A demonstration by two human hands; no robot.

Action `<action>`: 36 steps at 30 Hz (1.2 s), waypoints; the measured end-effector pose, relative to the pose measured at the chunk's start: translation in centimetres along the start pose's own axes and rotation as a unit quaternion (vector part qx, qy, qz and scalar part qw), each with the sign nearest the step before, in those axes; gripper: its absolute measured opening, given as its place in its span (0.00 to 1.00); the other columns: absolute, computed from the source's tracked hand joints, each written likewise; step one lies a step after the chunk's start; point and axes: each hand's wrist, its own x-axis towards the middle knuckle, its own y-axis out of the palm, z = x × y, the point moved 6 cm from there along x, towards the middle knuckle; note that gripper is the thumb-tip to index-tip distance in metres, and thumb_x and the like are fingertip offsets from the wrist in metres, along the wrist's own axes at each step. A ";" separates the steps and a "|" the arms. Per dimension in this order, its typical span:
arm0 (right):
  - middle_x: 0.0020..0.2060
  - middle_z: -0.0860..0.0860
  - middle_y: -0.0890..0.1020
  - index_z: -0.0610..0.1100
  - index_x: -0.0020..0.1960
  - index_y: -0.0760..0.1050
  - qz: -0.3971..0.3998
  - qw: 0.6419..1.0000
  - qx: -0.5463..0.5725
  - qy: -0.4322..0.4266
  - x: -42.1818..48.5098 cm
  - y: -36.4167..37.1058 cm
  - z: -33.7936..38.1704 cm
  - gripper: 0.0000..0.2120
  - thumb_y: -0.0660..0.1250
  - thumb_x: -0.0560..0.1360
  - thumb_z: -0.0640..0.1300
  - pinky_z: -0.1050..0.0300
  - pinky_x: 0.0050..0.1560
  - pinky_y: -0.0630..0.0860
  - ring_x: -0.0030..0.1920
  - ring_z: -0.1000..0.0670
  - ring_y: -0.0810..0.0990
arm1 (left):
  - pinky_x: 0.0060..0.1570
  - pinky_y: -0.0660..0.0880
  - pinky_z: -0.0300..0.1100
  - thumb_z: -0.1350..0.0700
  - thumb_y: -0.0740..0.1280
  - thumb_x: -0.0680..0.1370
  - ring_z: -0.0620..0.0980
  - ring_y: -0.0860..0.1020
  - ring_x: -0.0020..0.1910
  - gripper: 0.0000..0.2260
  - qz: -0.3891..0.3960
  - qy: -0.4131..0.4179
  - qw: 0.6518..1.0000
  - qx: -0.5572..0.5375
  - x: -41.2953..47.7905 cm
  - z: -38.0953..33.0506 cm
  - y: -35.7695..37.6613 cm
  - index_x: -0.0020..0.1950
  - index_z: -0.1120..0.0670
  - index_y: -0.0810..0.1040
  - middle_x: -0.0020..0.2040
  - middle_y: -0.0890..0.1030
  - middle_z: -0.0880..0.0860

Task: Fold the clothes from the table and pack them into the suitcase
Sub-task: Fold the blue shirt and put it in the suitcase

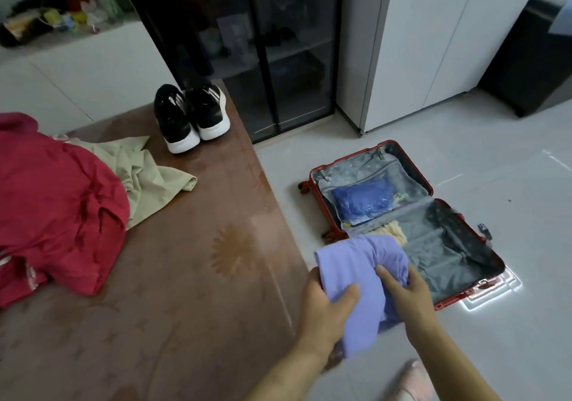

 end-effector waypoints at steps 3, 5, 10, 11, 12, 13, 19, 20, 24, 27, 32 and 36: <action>0.40 0.51 0.82 0.43 0.47 0.78 -0.003 0.999 -0.017 0.032 3.4 -5.5 -2.3 0.06 0.72 0.72 0.43 0.60 0.37 0.71 0.41 0.53 0.79 | 0.44 0.68 0.21 0.64 0.69 0.74 0.44 0.75 0.56 0.18 -0.005 -0.043 0.999 -0.027 1.3 1.6 7.3 0.59 0.50 0.69 0.50 0.74 0.39; 0.38 0.50 0.82 0.40 0.45 0.78 -0.006 0.998 -0.036 0.050 5.7 -9.3 -4.1 0.06 0.73 0.72 0.41 0.59 0.36 0.72 0.39 0.52 0.78 | 0.45 0.69 0.23 0.65 0.68 0.74 0.47 0.75 0.56 0.17 -0.014 -0.075 0.997 -0.023 2.3 3.3 11.9 0.58 0.51 0.68 0.51 0.75 0.41; 0.35 0.50 0.79 0.42 0.41 0.74 0.002 0.992 -0.087 0.088 10.8 -17.5 -7.1 0.09 0.73 0.69 0.44 0.59 0.35 0.69 0.37 0.53 0.76 | 0.55 0.66 0.32 0.66 0.69 0.73 0.53 0.72 0.64 0.23 -0.030 -0.142 0.989 0.012 4.9 6.4 20.6 0.64 0.56 0.66 0.61 0.73 0.55; 0.35 0.50 0.78 0.42 0.40 0.73 0.009 0.990 -0.099 0.097 11.7 -18.6 -7.6 0.10 0.70 0.66 0.46 0.58 0.34 0.69 0.36 0.54 0.75 | 0.56 0.64 0.30 0.66 0.69 0.73 0.51 0.69 0.66 0.26 -0.033 -0.149 0.988 0.012 5.5 6.8 21.8 0.67 0.56 0.63 0.63 0.70 0.54; 0.35 0.49 0.77 0.42 0.41 0.72 0.018 0.988 -0.110 0.104 12.8 -19.5 -8.2 0.10 0.68 0.65 0.47 0.57 0.35 0.68 0.36 0.52 0.74 | 0.57 0.61 0.27 0.65 0.69 0.73 0.47 0.66 0.68 0.30 -0.032 -0.152 0.988 0.011 5.9 7.1 22.9 0.71 0.55 0.60 0.67 0.67 0.51; 0.36 0.48 0.77 0.41 0.43 0.72 0.027 0.986 -0.120 0.116 13.8 -20.1 -8.9 0.10 0.68 0.67 0.45 0.55 0.37 0.68 0.38 0.49 0.75 | 0.59 0.59 0.25 0.64 0.69 0.74 0.43 0.62 0.69 0.34 -0.023 -0.147 0.989 0.016 6.4 7.4 23.9 0.74 0.52 0.55 0.69 0.62 0.47; 0.44 0.46 0.78 0.41 0.51 0.72 0.066 0.973 -0.167 0.144 20.6 -21.2 -15.8 0.08 0.65 0.74 0.33 0.55 0.47 0.67 0.47 0.47 0.75 | 0.56 0.56 0.18 0.59 0.63 0.75 0.40 0.69 0.64 0.38 0.025 -0.093 0.984 0.150 10.9 14.5 29.6 0.53 0.13 0.51 0.62 0.69 0.45; 0.43 0.47 0.78 0.42 0.51 0.72 0.070 0.973 -0.171 0.141 21.9 -20.9 -17.1 0.09 0.65 0.74 0.33 0.55 0.47 0.67 0.47 0.48 0.75 | 0.55 0.56 0.18 0.60 0.63 0.76 0.44 0.69 0.64 0.40 0.024 -0.102 0.981 0.162 12.1 16.1 30.3 0.50 0.13 0.48 0.61 0.69 0.46; 0.45 0.44 0.79 0.41 0.51 0.73 0.075 0.967 -0.200 0.139 28.5 -19.6 -24.2 0.07 0.67 0.73 0.35 0.54 0.46 0.69 0.49 0.44 0.77 | 0.62 0.61 0.29 0.44 0.60 0.67 0.46 0.65 0.70 0.22 0.066 -0.136 0.976 0.155 17.4 22.2 34.4 0.57 0.23 0.62 0.70 0.63 0.50; 0.41 0.45 0.79 0.40 0.47 0.72 0.050 0.965 -0.221 0.129 34.6 -19.4 -29.0 0.05 0.67 0.73 0.36 0.54 0.44 0.68 0.46 0.43 0.77 | 0.65 0.60 0.33 0.51 0.63 0.73 0.48 0.61 0.74 0.29 0.114 -0.131 0.970 0.173 22.7 27.6 38.6 0.73 0.47 0.60 0.75 0.57 0.53; 0.39 0.47 0.78 0.43 0.47 0.71 0.022 0.966 -0.245 0.084 45.4 -19.7 -36.5 0.05 0.66 0.74 0.37 0.52 0.44 0.69 0.44 0.43 0.76 | 0.62 0.61 0.32 0.59 0.61 0.78 0.48 0.62 0.73 0.27 0.146 -0.110 0.968 0.172 33.1 36.3 46.0 0.76 0.50 0.56 0.76 0.56 0.51; 0.45 0.45 0.79 0.40 0.52 0.72 0.032 0.958 -0.282 0.045 54.2 -19.2 -43.0 0.08 0.68 0.74 0.38 0.51 0.48 0.71 0.47 0.43 0.77 | 0.62 0.60 0.33 0.61 0.61 0.78 0.50 0.64 0.70 0.24 0.117 -0.076 0.974 0.177 39.8 42.4 50.3 0.73 0.52 0.60 0.72 0.62 0.55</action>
